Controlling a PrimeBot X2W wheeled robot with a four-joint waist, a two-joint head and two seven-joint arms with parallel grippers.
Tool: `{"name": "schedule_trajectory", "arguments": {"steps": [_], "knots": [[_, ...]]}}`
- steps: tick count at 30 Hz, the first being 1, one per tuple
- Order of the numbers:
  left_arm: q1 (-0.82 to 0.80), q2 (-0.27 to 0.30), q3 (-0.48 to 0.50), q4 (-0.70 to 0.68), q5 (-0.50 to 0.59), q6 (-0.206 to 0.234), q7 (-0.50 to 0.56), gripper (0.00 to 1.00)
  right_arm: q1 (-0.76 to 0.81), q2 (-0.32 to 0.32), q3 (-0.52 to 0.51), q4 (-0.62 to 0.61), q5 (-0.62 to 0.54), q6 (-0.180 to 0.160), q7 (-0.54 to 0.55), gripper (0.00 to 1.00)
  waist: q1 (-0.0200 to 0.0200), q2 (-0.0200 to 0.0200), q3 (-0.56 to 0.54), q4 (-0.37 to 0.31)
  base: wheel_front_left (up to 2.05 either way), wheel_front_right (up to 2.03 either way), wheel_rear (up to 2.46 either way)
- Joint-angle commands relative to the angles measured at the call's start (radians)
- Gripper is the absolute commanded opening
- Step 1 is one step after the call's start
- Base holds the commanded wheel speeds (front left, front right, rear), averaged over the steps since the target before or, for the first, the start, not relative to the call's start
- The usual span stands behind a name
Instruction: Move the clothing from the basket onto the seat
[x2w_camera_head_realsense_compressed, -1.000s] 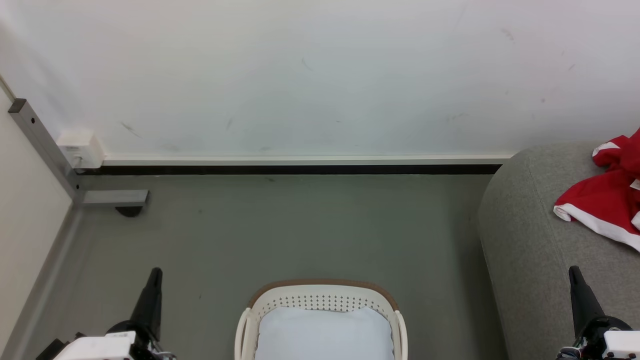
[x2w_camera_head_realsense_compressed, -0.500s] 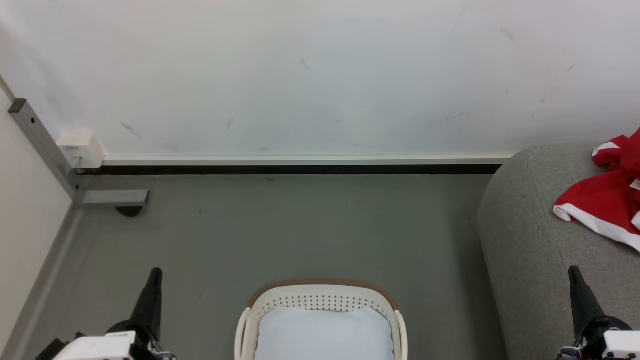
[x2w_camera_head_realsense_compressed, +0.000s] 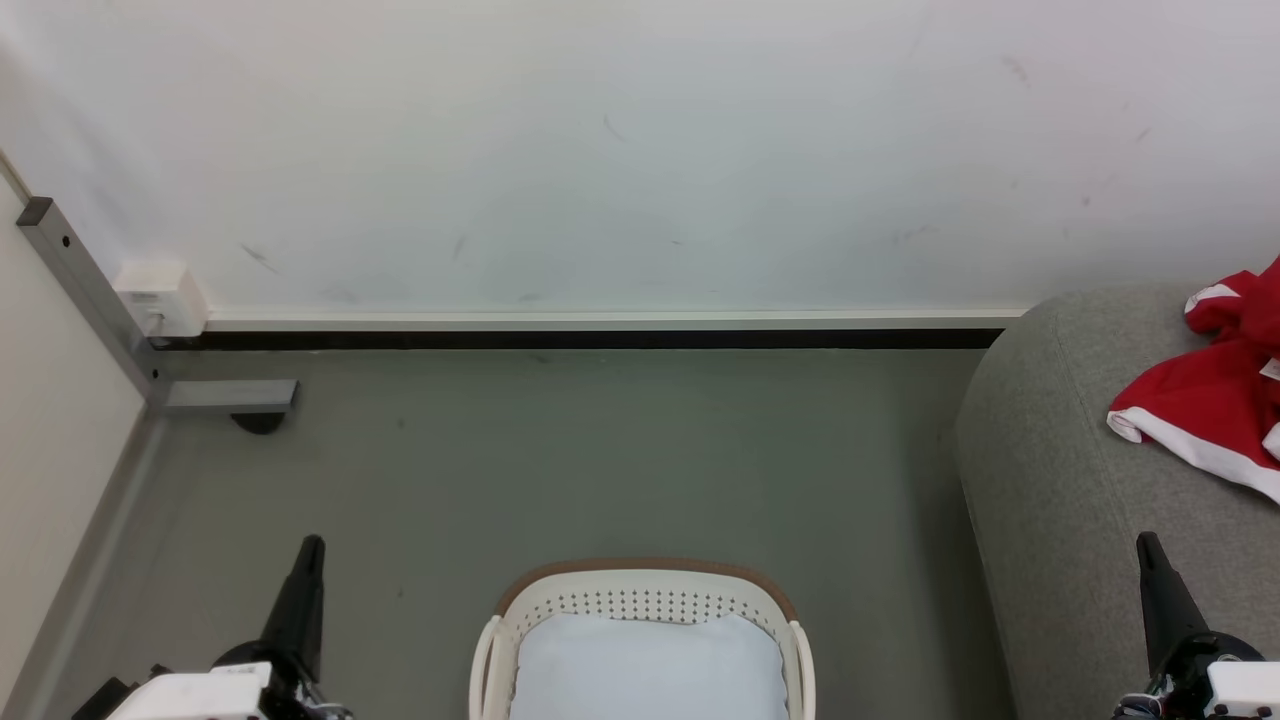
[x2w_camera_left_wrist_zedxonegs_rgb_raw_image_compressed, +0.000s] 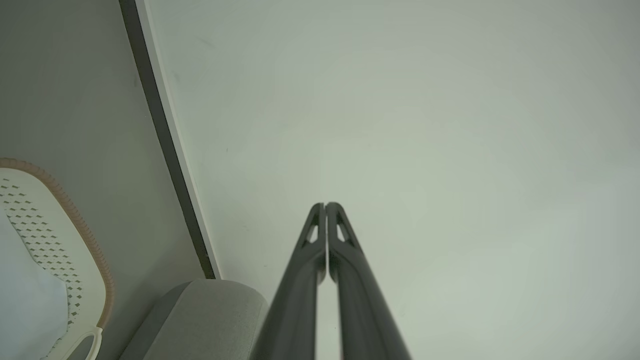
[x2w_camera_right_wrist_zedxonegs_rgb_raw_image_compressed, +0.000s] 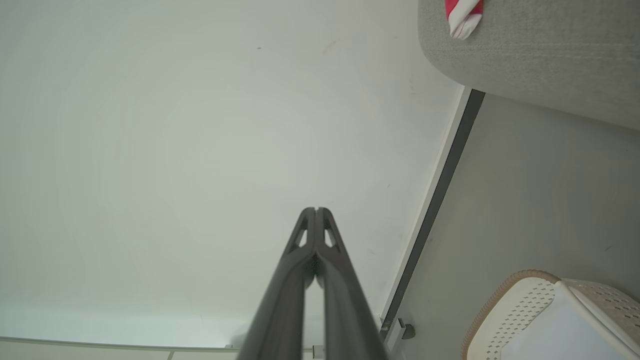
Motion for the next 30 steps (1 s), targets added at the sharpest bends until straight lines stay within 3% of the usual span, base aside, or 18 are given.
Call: {"name": "schedule_trajectory", "arguments": {"steps": [1,30], "knots": [[-0.009,0.002,0.002,-0.003,-0.014,-0.002,0.004,0.00,-0.013,0.000,-0.004,-0.004,-0.006,-0.002,0.002,0.00,0.0000,0.0000,0.000,0.000,0.00,0.00,0.00],[-0.009,0.002,0.001,-0.003,-0.014,-0.002,0.004,0.00,-0.013,0.002,-0.007,-0.004,-0.009,-0.002,0.003,0.00,0.0000,0.0000,0.000,0.000,0.00,0.00,0.00]]}}
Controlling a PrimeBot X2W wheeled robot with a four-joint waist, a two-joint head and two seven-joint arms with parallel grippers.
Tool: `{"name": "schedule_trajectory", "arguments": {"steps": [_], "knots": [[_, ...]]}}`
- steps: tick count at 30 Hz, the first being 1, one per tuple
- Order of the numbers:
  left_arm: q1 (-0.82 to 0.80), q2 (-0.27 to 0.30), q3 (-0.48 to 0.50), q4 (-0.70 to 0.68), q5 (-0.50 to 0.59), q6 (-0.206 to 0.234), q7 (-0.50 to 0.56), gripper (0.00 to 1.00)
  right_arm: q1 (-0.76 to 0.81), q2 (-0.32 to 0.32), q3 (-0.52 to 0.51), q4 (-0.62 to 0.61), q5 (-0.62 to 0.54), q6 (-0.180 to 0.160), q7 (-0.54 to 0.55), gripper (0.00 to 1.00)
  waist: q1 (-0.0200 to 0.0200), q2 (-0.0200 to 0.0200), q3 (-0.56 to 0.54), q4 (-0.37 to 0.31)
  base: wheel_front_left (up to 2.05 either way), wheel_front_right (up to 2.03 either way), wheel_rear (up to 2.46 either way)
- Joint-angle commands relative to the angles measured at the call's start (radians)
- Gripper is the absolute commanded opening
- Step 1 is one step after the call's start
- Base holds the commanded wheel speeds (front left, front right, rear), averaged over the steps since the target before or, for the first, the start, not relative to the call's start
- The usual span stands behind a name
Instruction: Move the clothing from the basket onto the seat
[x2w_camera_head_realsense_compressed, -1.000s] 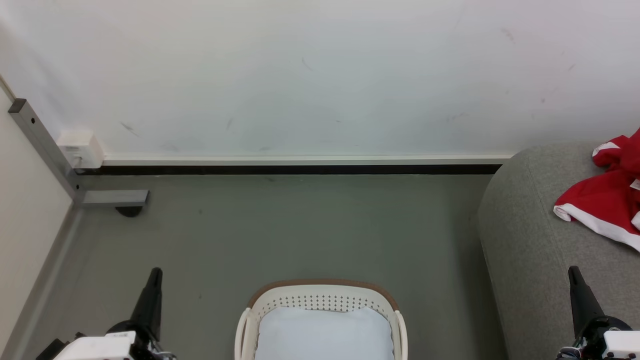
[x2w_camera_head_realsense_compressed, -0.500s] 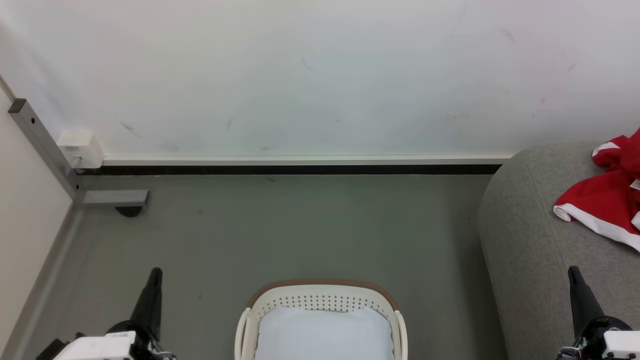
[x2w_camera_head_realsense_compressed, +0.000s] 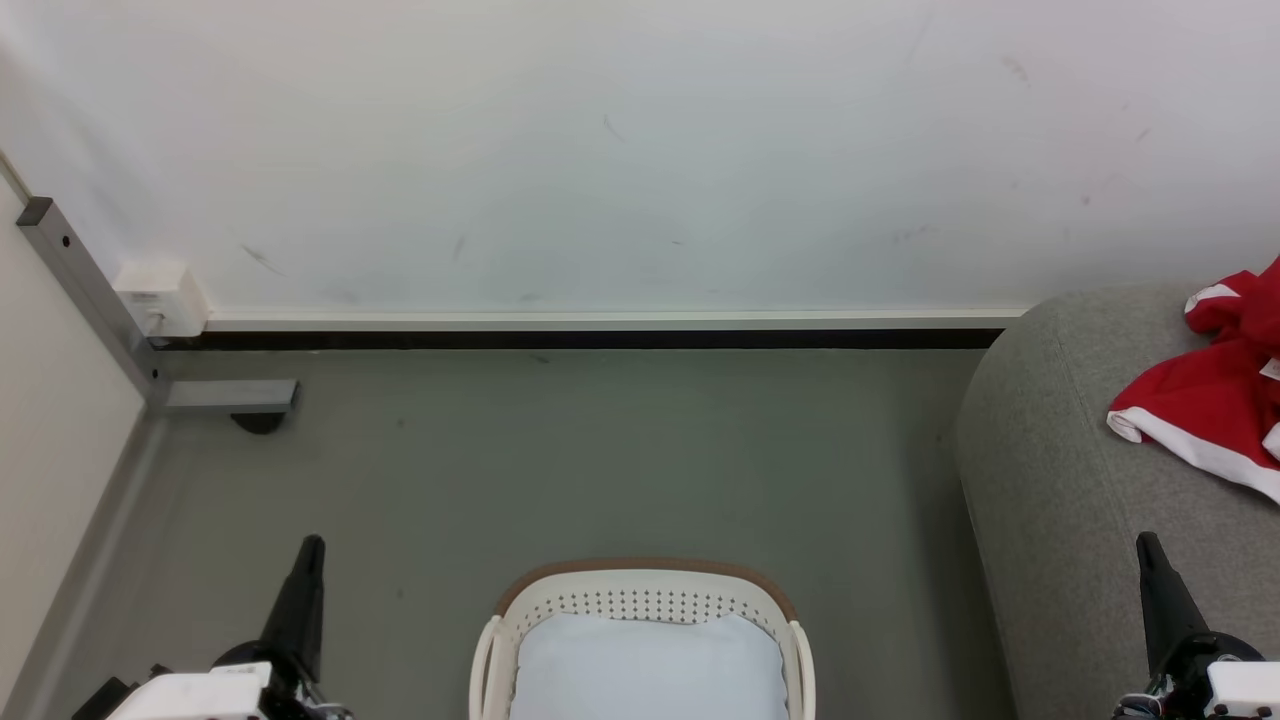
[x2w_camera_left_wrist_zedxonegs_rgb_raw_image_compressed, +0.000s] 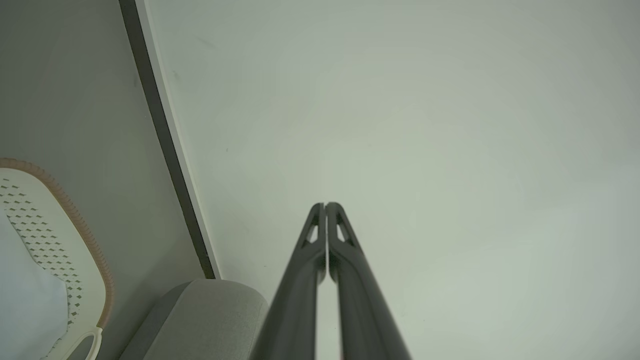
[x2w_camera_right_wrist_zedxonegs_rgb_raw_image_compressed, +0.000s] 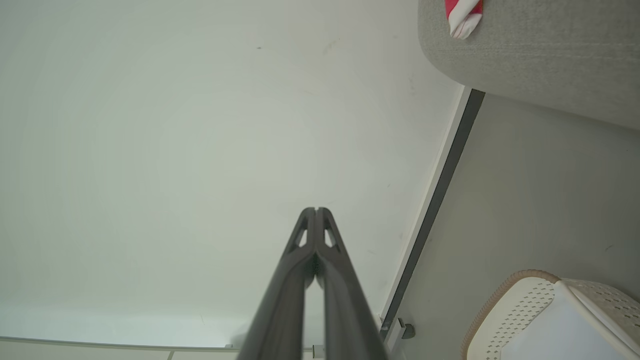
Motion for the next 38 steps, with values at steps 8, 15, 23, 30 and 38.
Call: {"name": "schedule_trajectory", "arguments": {"steps": [8,15,23,30,38], "knots": [[-0.009,0.002,0.001,-0.003,-0.014,-0.002,0.004,0.00,-0.013,0.001,-0.005,-0.004,-0.008,-0.002,0.001,0.00,0.0000,0.0000,0.000,0.000,0.00,0.00,0.00],[-0.009,0.002,0.001,-0.003,-0.014,-0.002,0.003,0.00,-0.013,0.001,-0.005,-0.004,-0.008,-0.002,0.002,0.00,0.0000,0.0000,0.000,0.000,0.00,0.00,0.00],[-0.009,0.002,0.001,-0.003,-0.014,-0.002,0.004,0.00,-0.013,0.001,-0.006,-0.004,-0.009,-0.002,0.002,0.00,0.0000,0.0000,0.000,0.000,0.00,0.00,0.00],[-0.009,0.002,0.001,-0.003,-0.014,-0.002,0.003,0.00,-0.013,0.002,-0.006,-0.004,-0.009,-0.002,0.003,0.00,0.0000,0.0000,0.000,0.000,0.00,0.00,0.00],[-0.009,0.002,0.001,-0.003,-0.014,-0.002,0.003,0.00,-0.013,0.002,-0.006,-0.004,-0.009,-0.002,0.003,0.00,0.0000,0.0000,0.000,0.000,0.00,0.00,0.00]]}}
